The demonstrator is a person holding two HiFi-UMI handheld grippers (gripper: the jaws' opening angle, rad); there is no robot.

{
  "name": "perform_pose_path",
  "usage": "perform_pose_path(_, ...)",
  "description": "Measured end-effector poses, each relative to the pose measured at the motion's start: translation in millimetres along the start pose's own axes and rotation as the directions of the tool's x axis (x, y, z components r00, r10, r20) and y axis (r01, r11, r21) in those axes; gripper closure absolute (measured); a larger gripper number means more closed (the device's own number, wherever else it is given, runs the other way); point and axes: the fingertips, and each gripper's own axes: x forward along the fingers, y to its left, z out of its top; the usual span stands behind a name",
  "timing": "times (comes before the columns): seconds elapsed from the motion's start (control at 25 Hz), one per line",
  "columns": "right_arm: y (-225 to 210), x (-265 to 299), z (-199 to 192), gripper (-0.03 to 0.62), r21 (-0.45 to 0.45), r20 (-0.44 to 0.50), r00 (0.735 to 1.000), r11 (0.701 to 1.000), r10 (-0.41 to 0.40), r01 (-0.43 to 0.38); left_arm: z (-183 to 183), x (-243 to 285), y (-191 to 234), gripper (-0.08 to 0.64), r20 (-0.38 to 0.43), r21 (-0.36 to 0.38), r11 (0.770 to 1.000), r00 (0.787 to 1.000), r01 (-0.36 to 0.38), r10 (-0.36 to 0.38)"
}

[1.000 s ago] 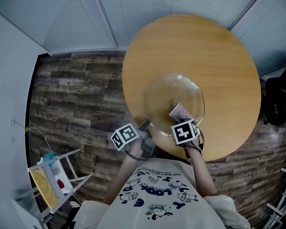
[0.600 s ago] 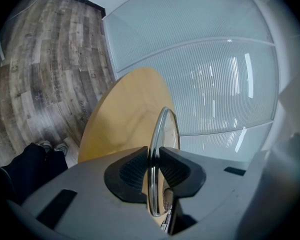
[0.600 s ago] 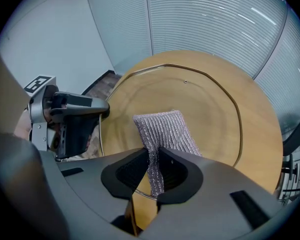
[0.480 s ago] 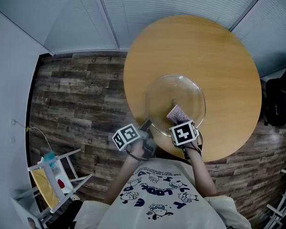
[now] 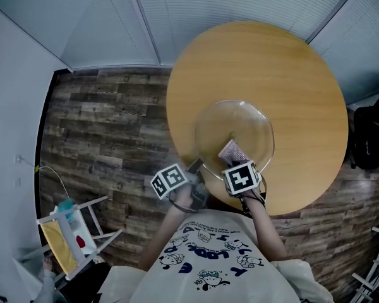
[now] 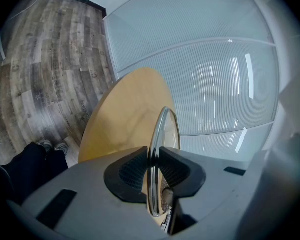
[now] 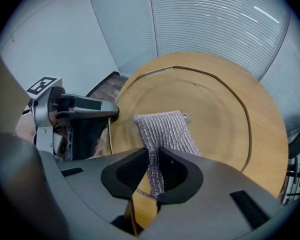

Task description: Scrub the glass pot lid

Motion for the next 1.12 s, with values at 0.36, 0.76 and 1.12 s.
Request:
perform_pose_path(0.36, 13.9, 2.3, 7.4, 0.518, -0.012, 0.028, 0.998, 0.998, 0.054, -0.053, -1.0, -1.0, 1.8, 0.486, 0.009, -0.008, 1.0, 1.0, -0.003, 0.003)
perform_pose_path(0.76, 26.5, 2.1, 15.6, 0.517, -0.032, 0.047, 0.995, 0.996, 0.086, -0.084, 0.1, -1.3, 2.0, 0.486, 0.019, -0.019, 1.0, 1.0, -0.004, 0.004)
perform_pose_path(1.12, 34.1, 4.4, 17.0, 0.517, -0.012, 0.037, 0.992, 0.993, 0.117, -0.117, -1.2, -0.7, 2.2, 0.486, 0.022, -0.021, 1.0, 1.0, -0.005, 0.005)
